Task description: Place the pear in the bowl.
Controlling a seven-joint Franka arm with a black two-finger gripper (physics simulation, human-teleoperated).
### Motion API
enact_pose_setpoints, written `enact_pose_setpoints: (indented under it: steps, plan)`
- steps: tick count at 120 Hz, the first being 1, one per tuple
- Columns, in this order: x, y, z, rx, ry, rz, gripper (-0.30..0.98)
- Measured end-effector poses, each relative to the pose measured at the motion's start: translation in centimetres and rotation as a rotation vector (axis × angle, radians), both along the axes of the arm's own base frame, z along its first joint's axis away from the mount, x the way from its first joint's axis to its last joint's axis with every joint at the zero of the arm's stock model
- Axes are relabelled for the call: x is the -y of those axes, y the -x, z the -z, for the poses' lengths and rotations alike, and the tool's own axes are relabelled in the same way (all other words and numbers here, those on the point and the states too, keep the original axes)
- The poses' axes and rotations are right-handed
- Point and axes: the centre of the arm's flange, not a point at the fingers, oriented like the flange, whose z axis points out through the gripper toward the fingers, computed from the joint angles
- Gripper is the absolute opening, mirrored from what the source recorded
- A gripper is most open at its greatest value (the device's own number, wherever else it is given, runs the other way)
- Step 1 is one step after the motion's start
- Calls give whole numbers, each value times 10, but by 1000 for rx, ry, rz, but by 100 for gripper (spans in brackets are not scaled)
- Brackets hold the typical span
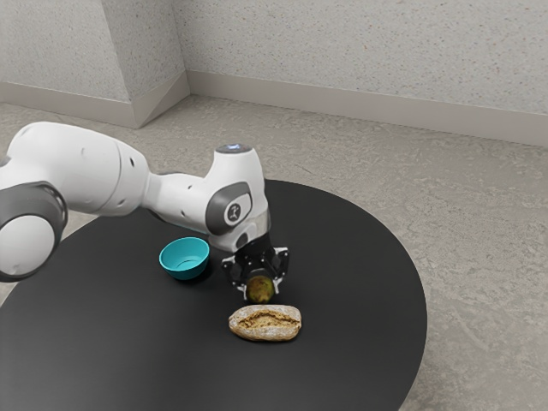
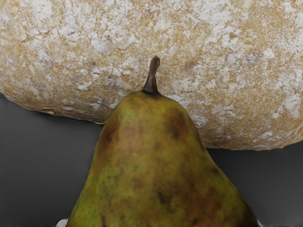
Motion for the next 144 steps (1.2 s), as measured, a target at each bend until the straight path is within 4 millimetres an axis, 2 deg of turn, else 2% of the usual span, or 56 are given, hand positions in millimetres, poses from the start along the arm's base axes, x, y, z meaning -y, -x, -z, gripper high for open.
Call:
enact_pose_setpoints:
  steps: [8,24,40,45,53,59,64,80,98,130,144]
  plan:
    - [1,-1,-10,17,7,8,29]
    - [0,-1,-45,68,24,21,20]
    - [-10,5,-108,153,46,24,13]
    - [-23,8,-129,180,51,11,12]
    - [-60,18,-154,205,53,-38,10]
    - [-91,24,-165,215,50,-78,9]
    - [-107,27,-169,217,47,-98,8]
    - [-140,29,-159,195,40,-132,8]
    - [-182,26,-125,142,28,-181,9]
    - [-202,-5,-76,101,19,-183,8]
    - [-207,-8,-68,96,19,-182,9]
